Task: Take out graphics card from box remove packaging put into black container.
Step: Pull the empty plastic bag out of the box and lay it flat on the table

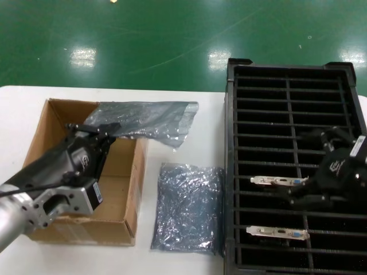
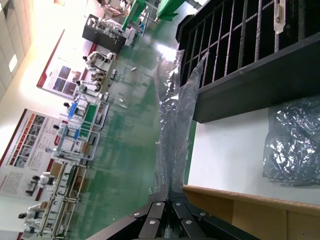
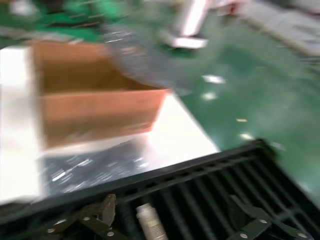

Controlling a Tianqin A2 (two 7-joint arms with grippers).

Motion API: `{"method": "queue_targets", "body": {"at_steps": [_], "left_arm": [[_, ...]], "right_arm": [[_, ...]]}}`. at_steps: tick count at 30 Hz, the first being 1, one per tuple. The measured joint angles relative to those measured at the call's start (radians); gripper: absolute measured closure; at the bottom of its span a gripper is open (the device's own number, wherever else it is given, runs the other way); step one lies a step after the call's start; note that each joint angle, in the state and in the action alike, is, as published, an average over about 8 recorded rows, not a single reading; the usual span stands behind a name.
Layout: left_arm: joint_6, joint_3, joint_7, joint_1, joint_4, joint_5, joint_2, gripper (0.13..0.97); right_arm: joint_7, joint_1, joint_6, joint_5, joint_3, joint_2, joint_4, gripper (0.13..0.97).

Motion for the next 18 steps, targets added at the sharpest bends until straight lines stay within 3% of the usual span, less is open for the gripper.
{"method": "queue_targets", "body": {"at_steps": [6, 11, 15, 18], "left_arm": [[0.000, 0.000, 0.000, 0.000, 0.000, 0.000, 0.000, 0.957], [0.000, 0.000, 0.000, 0.000, 0.000, 0.000, 0.000, 0.957], [0.000, 0.000, 0.000, 0.000, 0.000, 0.000, 0.000, 0.957], [0.021, -0.010, -0.030, -0.003, -0.008, 0.008, 0.012, 0.957]], "right_arm": [[0.105, -0.129, 0.229, -0.165, 0.143, -0.186, -0.064, 0.301], [0.186, -0.204, 0.403, -0.347, 0.296, -0.402, -0.124, 0.242], [0.199, -0.226, 0.494, -0.442, 0.411, -0.553, -0.154, 0.183], [0.194, -0.228, 0.524, -0.471, 0.459, -0.613, -0.162, 0.170]]}}
